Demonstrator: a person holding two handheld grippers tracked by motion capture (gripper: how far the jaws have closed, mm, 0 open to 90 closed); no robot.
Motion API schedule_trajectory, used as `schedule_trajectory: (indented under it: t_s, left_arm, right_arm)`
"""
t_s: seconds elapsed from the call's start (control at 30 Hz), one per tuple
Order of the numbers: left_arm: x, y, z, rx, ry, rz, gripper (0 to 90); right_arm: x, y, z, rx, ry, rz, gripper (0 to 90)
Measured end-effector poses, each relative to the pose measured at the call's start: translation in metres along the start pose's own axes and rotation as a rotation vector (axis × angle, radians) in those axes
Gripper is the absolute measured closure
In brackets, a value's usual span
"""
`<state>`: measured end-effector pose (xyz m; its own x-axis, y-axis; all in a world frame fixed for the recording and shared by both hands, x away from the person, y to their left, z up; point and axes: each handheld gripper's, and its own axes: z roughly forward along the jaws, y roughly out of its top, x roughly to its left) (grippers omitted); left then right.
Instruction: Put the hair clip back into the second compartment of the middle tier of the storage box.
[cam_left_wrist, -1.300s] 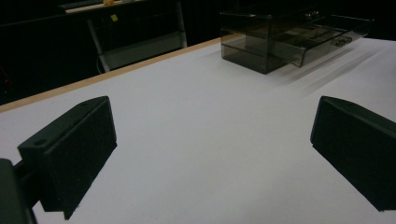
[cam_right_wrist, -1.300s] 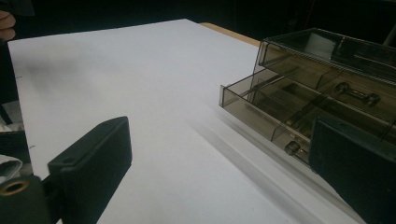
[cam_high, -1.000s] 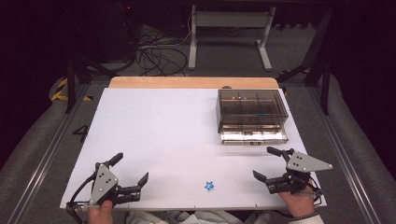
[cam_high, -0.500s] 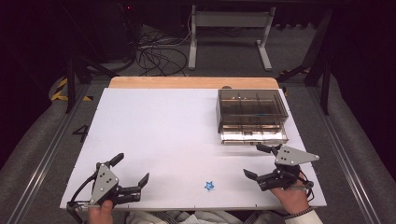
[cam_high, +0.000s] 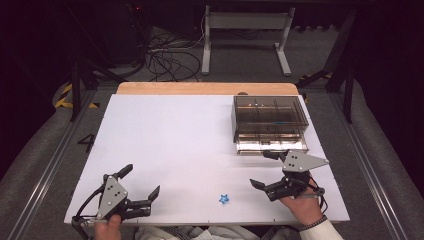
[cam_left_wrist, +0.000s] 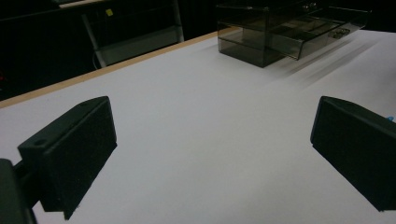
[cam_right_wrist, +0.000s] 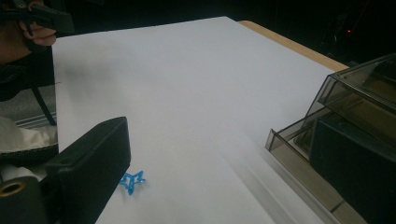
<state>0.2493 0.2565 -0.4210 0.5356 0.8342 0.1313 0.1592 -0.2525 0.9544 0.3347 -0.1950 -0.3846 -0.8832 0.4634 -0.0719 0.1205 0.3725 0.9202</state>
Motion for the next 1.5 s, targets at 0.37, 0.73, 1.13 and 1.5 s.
schedule_trajectory:
  t_s: [0.37,0.73,1.13,1.5]
  left_arm:
    - [0.0,0.0,0.0,0.003,0.001,0.004,0.9]
    - [0.0,0.0,0.0,0.003,0.002,0.005,0.9]
    - [0.0,0.0,0.0,0.003,0.001,0.004,0.9]
    - [0.0,0.0,0.0,0.004,-0.001,0.002,0.9]
  right_arm:
    - [0.004,0.013,0.014,0.01,0.026,-0.025,5.9]
    - [0.005,0.02,0.025,0.008,0.049,-0.029,5.7]
    - [0.003,0.026,0.035,0.01,0.084,-0.025,4.8]
    - [0.005,0.025,0.039,0.005,0.136,0.065,4.5]
